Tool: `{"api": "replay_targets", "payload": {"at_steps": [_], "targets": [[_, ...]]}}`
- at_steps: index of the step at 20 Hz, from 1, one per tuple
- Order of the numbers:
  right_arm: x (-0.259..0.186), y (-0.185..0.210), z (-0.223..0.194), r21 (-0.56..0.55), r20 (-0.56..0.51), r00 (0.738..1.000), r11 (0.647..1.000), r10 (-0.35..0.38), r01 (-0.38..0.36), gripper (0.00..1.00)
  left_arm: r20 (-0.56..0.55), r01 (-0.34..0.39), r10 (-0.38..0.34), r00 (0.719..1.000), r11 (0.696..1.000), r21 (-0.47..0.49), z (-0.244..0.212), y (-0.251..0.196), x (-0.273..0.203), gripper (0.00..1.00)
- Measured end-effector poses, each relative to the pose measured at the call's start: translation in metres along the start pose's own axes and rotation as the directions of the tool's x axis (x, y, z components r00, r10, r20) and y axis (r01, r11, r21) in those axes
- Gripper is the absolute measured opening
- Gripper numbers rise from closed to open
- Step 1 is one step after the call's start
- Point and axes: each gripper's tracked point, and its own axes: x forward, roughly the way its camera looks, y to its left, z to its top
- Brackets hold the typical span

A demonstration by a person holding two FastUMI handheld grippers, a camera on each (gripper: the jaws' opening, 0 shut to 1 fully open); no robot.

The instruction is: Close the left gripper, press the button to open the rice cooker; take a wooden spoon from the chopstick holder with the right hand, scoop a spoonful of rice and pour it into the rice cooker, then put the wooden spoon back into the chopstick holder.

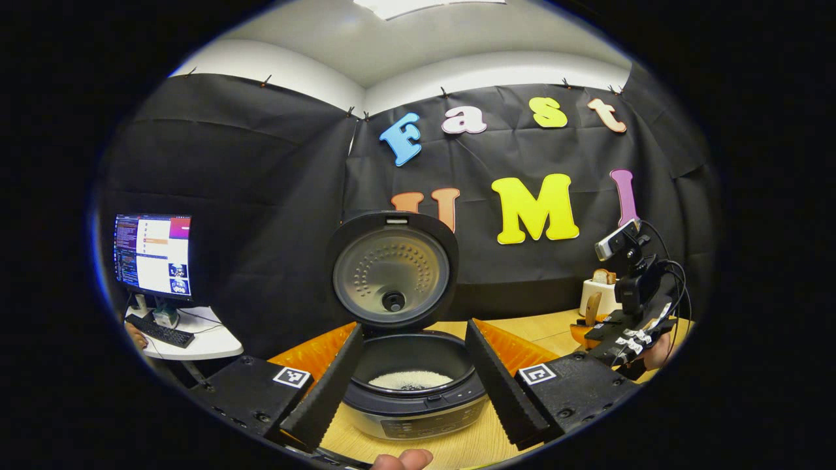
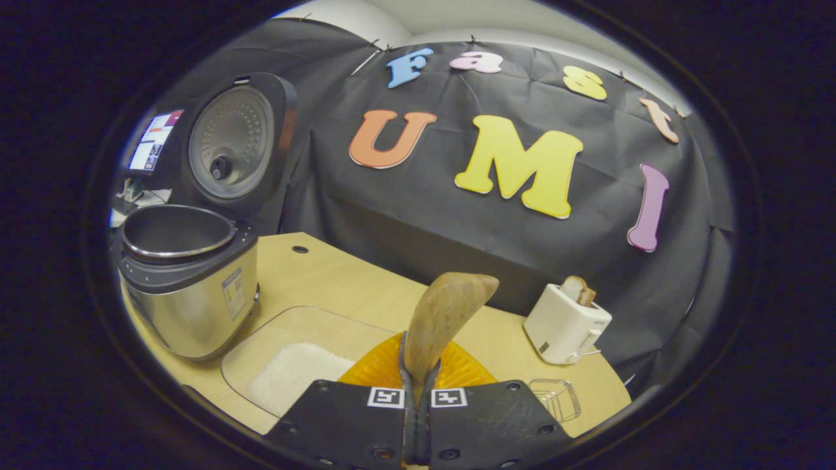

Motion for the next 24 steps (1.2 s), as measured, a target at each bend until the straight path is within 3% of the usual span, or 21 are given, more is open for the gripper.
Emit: {"api": "replay_targets", "payload": {"at_steps": [2,9,14,17,24], "targets": [[-0.001,0.009,0.001,0.025,-0.003,1.0,1.0,0.006,-0.006,0.0,0.004,-0.008,0.008,1.0,1.0,0.004,0.002,0.003,-0.002,1.0],[-0.001,0.058,0.005,0.177,-0.045,0.991,0.977,0.125,-0.115,0.0,-0.001,-0.057,0.057,0.998,0.998,-0.038,0.002,0.03,-0.005,0.99],[0.003,0.07,0.01,0.326,-0.066,0.979,0.932,0.191,-0.16,0.0,0.002,-0.05,0.05,0.999,0.999,-0.012,0.005,0.03,-0.008,0.99],[0.007,0.066,0.014,0.459,-0.065,0.972,0.872,0.225,-0.171,0.0,0.0,-0.042,0.042,0.999,0.999,-0.007,0.005,0.026,-0.008,1.0],[0.016,0.056,0.012,0.721,-0.033,0.953,0.667,0.3,-0.185,0.0,-0.009,-0.054,0.054,0.998,0.998,-0.018,0.005,0.027,-0.009,1.0]]}}
